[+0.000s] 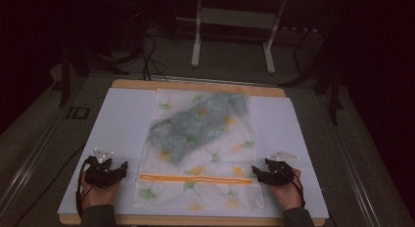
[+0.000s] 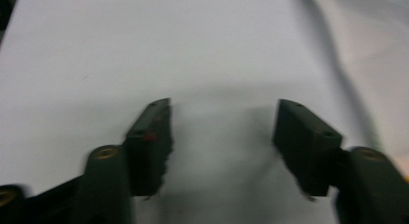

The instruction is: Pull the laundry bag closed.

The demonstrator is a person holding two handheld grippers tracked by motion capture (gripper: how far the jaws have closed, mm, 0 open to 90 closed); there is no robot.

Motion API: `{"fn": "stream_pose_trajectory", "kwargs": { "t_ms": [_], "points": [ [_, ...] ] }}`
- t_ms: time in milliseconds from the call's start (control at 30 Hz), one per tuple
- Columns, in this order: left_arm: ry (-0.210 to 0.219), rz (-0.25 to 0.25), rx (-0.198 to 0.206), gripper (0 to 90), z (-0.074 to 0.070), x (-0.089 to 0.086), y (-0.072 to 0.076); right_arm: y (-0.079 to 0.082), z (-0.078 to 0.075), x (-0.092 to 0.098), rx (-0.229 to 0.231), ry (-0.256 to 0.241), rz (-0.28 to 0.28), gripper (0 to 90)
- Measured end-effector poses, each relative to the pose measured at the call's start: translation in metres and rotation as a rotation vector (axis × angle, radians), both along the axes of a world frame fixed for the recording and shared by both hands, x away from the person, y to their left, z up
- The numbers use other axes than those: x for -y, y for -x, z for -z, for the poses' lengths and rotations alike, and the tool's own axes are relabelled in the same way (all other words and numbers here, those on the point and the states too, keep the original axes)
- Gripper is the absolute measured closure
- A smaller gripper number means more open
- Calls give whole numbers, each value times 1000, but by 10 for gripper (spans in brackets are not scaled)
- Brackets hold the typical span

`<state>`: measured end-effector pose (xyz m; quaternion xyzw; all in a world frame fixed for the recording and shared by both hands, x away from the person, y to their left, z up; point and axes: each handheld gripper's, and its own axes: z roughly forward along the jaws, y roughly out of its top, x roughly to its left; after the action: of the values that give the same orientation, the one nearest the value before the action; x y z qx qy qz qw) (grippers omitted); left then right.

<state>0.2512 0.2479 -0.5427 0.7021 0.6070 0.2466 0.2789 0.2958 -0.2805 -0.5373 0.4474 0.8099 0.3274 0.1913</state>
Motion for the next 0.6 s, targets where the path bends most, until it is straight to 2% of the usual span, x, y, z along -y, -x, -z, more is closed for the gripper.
{"fn": "stream_pose_trajectory", "kwargs": {
  "t_ms": [67,100,200,267,300,533,600],
  "points": [
    [-17,34,12,416,-3,4,2,1,-1,-3,6,4,-15,383],
    [-17,34,12,423,-3,4,2,1,-1,-3,6,4,-15,383],
    [12,52,35,427,-8,3,5,4,-6,-8,24,3,-31,388],
    [12,52,35,427,-8,3,5,5,-8,-9,22,-8,-39,388],
    [29,61,38,427,-9,0,7,5,-8,-9,22,-8,-39,389],
    [52,95,20,479,-12,-3,13,8,-14,-25,26,-8,-103,412],
    [47,113,14,490,-12,-2,15,8,-16,-38,22,-3,-146,421]
  ]
}}
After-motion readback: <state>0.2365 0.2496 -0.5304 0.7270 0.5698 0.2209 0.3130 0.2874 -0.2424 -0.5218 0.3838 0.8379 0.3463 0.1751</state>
